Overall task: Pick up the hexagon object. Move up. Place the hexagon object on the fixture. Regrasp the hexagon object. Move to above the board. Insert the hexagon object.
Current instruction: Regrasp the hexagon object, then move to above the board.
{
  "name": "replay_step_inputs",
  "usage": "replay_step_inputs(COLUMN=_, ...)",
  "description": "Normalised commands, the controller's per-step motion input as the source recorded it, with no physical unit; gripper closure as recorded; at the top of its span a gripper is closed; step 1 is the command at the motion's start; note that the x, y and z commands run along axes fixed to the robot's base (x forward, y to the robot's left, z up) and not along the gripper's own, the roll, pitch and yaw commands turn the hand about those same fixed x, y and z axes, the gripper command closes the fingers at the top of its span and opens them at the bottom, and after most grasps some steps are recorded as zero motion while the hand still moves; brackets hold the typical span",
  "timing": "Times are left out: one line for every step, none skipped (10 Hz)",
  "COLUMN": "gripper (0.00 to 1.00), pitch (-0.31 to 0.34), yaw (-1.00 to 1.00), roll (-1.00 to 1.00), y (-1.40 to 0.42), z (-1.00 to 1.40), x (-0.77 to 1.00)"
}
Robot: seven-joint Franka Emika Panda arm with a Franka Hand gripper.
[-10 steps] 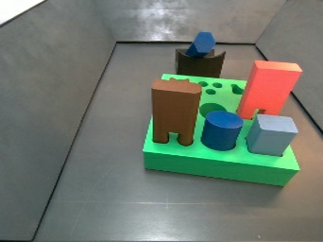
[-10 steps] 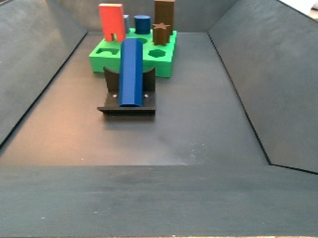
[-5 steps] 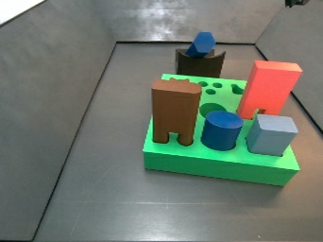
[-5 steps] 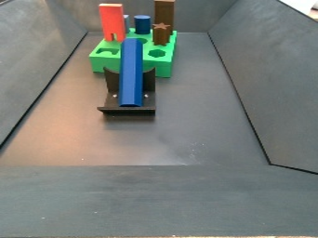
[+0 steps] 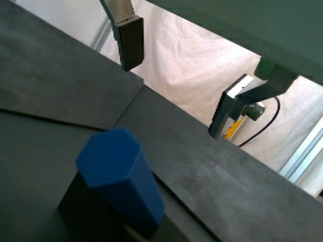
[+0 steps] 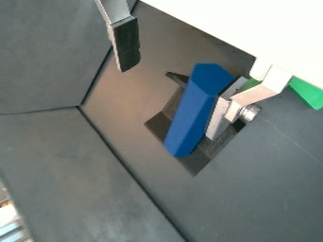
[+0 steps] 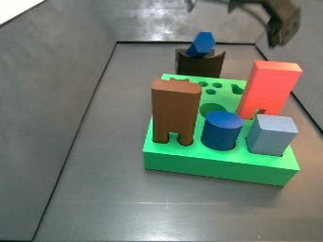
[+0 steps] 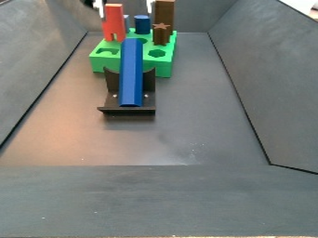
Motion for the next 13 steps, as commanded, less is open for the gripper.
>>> replay_step_inputs(gripper=0.00, pitch=-0.113, yaw=0.03, roll=0.07, y=0.03, z=-1.00, x=0.08)
replay_step_inputs(gripper=0.00, pitch=-0.109, yaw=0.00, roll=0.07, y=0.03, z=-1.00, x=0.08)
replay_step_inputs(gripper=0.00, pitch=-0.093, yaw=-0.02, roll=0.07, y=0.03, z=-1.00, x=0.09)
replay_step_inputs(gripper=0.00, pitch=-0.085, yaw=-0.03, roll=0.07, y=0.03, z=-1.00, x=0.10)
replay_step_inputs(gripper=0.00, pitch=-0.059, yaw=-0.04, roll=0.07, y=0.02, z=-0.80, x=0.09)
replay_step_inputs(gripper=0.00, pitch=-0.035, yaw=-0.05, roll=0.07, y=0.01, z=-0.62, x=0.08)
replay_step_inputs(gripper=0.00, pitch=-0.002, yaw=-0.04, roll=0.07, y=0.00, z=-0.35, x=0.07)
replay_step_inputs(gripper=0.00, pitch=0.010, yaw=-0.03, roll=0.07, y=0.00, z=-0.25, x=0.07)
replay_step_inputs(gripper=1.00, pitch=0.000, yaw=0.00, roll=0.00, y=0.00, z=0.00, x=0.00)
replay_step_inputs(gripper=1.00, pitch=0.127, yaw=-0.04, roll=-0.32, y=0.15, z=1.00, x=0.13)
replay_step_inputs(gripper=1.00, pitch=0.129, yaw=-0.03, roll=-0.32, y=0.15, z=1.00, x=0.12)
replay_step_inputs(gripper=1.00, pitch=0.131, yaw=-0.01, roll=-0.30, y=0.14, z=1.00, x=0.12)
replay_step_inputs(gripper=1.00, pitch=0.103, yaw=0.03, roll=-0.21, y=0.13, z=1.00, x=0.11)
